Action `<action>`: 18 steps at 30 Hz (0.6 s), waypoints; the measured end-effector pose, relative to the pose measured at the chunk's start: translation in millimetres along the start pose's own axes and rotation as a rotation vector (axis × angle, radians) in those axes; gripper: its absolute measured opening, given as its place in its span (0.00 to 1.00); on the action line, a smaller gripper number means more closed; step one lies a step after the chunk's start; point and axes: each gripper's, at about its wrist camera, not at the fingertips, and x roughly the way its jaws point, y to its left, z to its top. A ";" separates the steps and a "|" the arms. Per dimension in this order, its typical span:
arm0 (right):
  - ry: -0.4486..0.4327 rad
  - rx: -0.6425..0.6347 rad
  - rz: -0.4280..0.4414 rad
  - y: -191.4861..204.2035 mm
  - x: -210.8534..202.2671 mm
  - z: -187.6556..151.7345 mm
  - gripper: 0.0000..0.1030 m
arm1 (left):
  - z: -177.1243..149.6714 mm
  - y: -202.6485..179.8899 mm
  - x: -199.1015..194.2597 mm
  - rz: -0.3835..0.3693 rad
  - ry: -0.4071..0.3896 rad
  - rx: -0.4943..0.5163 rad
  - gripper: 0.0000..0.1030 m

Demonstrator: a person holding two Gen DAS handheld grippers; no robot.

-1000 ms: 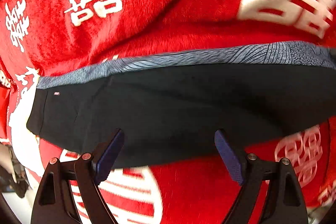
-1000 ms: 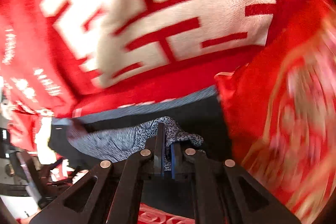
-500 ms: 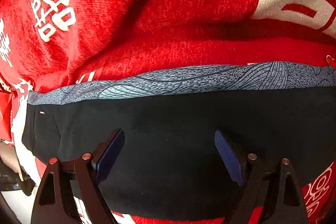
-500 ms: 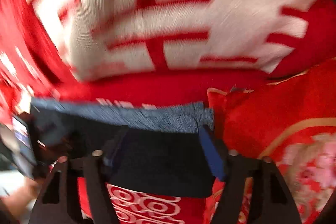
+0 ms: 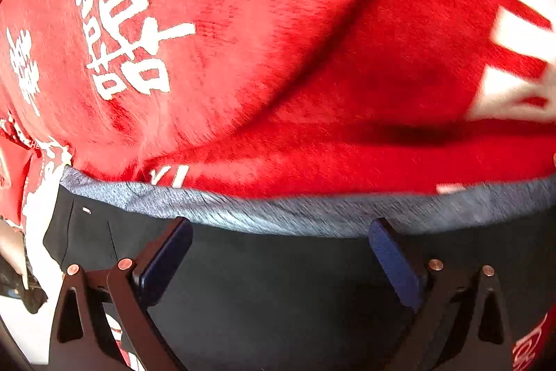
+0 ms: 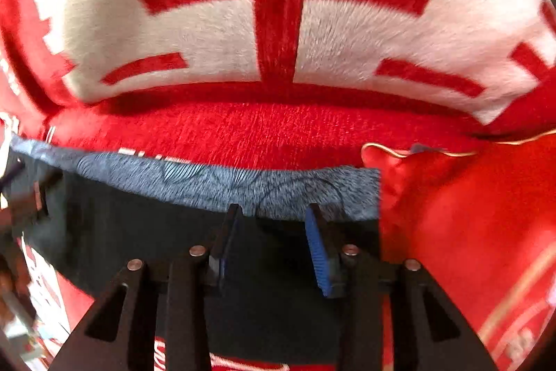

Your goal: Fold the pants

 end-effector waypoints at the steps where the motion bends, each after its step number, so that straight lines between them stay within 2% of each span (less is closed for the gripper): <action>1: 0.000 -0.015 -0.006 1.0 -2.3 -4.0 0.46 | 2.6 0.7 11.9 0.009 0.039 0.005 0.99; 2: 0.005 -0.030 -0.018 3.6 -0.8 -8.2 0.51 | 3.5 0.6 22.1 0.017 0.062 0.016 0.99; 3: 0.021 -0.049 -0.044 4.6 6.2 -12.7 0.54 | 4.4 -0.6 34.7 0.031 0.077 0.037 1.00; 4: 0.050 -0.065 -0.077 2.5 17.6 -16.9 0.53 | 3.3 2.3 38.7 0.009 0.061 0.035 1.00; 6: 0.020 -0.067 -0.059 -2.9 19.6 -22.7 0.53 | 5.2 13.9 35.8 0.001 0.079 0.008 1.00; 8: 0.017 -0.060 -0.088 -2.2 10.6 -27.8 0.54 | 1.7 31.1 27.1 0.015 0.090 -0.015 1.00; 9: 0.011 -0.048 -0.082 0.9 3.0 -31.9 0.54 | -2.2 44.2 20.2 -0.001 0.090 -0.035 1.00; 11: -0.011 -0.016 0.037 8.7 -13.6 -42.6 0.54 | -10.3 70.6 9.6 -0.020 0.097 -0.066 1.00; 14: -0.018 0.014 0.198 38.8 -32.0 -62.6 0.54 | -27.0 117.1 -3.2 0.021 0.102 -0.093 1.00; 18: 0.021 0.041 0.492 120.8 -32.0 -94.5 0.54 | -47.8 176.3 1.2 0.118 0.123 -0.061 1.00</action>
